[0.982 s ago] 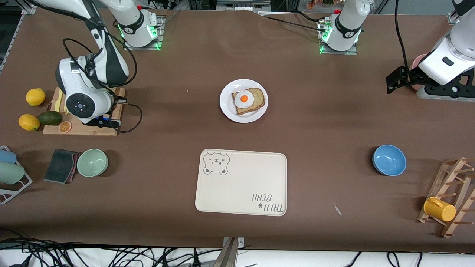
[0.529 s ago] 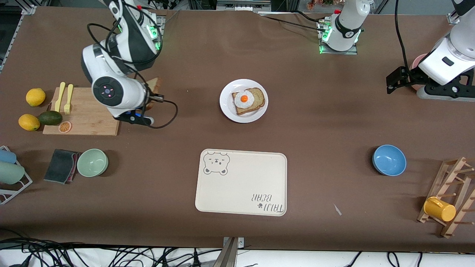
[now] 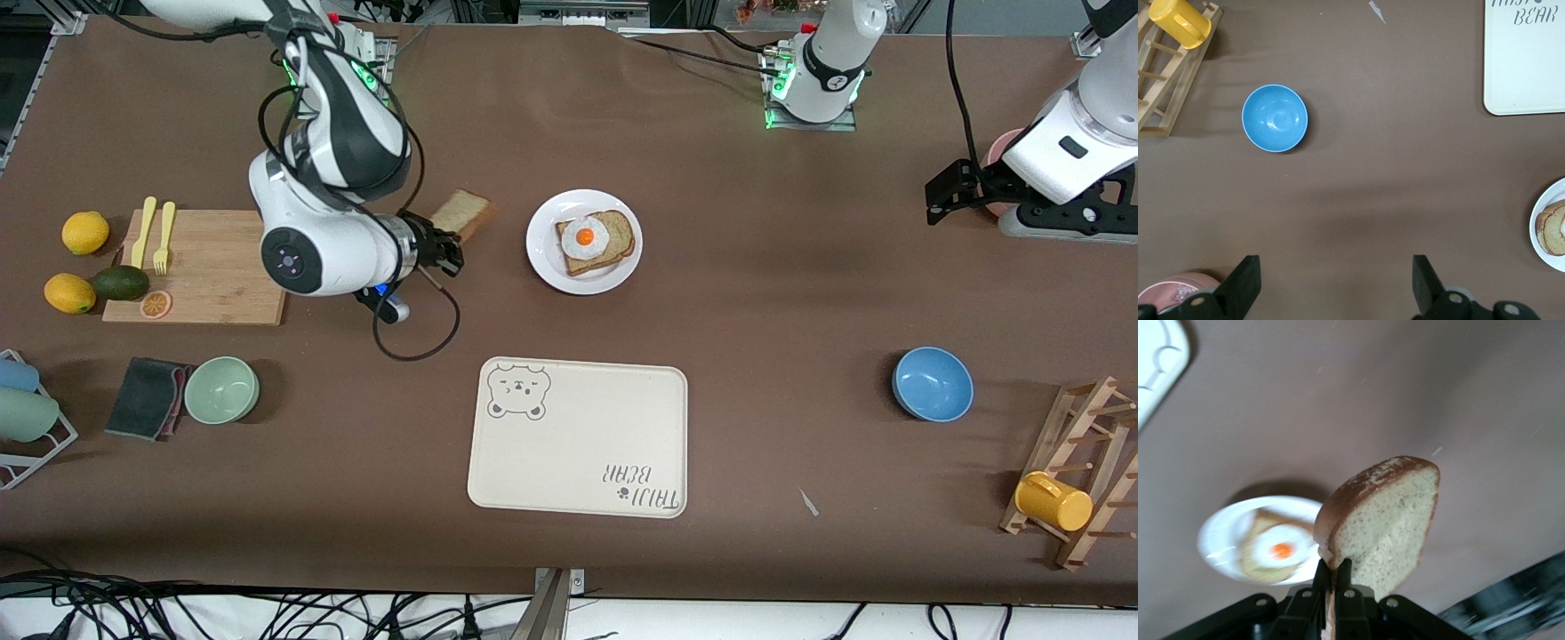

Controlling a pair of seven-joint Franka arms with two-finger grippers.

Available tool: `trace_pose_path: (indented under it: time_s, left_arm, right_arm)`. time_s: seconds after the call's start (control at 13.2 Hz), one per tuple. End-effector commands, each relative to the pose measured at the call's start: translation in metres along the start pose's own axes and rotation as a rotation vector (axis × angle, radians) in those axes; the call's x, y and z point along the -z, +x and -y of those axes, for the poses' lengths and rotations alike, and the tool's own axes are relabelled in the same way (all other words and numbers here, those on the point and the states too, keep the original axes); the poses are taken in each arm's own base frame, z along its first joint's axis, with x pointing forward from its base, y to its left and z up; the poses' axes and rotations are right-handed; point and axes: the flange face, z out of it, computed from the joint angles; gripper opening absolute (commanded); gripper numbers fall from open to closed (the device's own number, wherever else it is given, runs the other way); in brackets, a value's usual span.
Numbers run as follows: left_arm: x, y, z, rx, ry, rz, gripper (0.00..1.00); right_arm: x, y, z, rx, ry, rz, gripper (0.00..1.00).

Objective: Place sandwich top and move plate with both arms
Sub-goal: 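Lift the bread slice with the right gripper toward the egg plate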

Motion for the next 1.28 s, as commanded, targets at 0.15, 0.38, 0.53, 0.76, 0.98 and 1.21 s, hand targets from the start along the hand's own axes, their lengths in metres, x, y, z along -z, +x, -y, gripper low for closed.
trace_pose_path:
  time_s: [0.15,0.38,0.53,0.76,0.98,1.21]
  left_arm:
    - [0.003,-0.002,-0.001,0.007,-0.019,0.004,1.0]
    - [0.003,-0.002,-0.001,0.007,-0.019,0.004,1.0]
    - [0.003,-0.002,-0.001,0.007,-0.018,0.004,1.0]
    - [0.003,-0.002,-0.001,0.007,-0.018,0.004,1.0]
    - [0.003,-0.002,-0.001,0.007,-0.018,0.004,1.0]
    - [0.003,-0.002,-0.001,0.007,-0.019,0.004,1.0]
  right_arm:
    - [-0.015,-0.023,0.036,-0.252,0.131,0.102,0.0]
    - [-0.054,-0.068,0.057,-0.349,0.083,0.102,0.0]
    - [-0.083,-0.089,0.074,-0.47,0.105,0.086,0.0]
    - [-0.113,-0.104,0.084,-0.479,0.124,0.079,0.0]
    - [-0.141,-0.106,0.086,-0.528,0.115,0.068,0.0]
    - [-0.156,-0.115,0.082,-0.536,0.087,0.066,0.0]
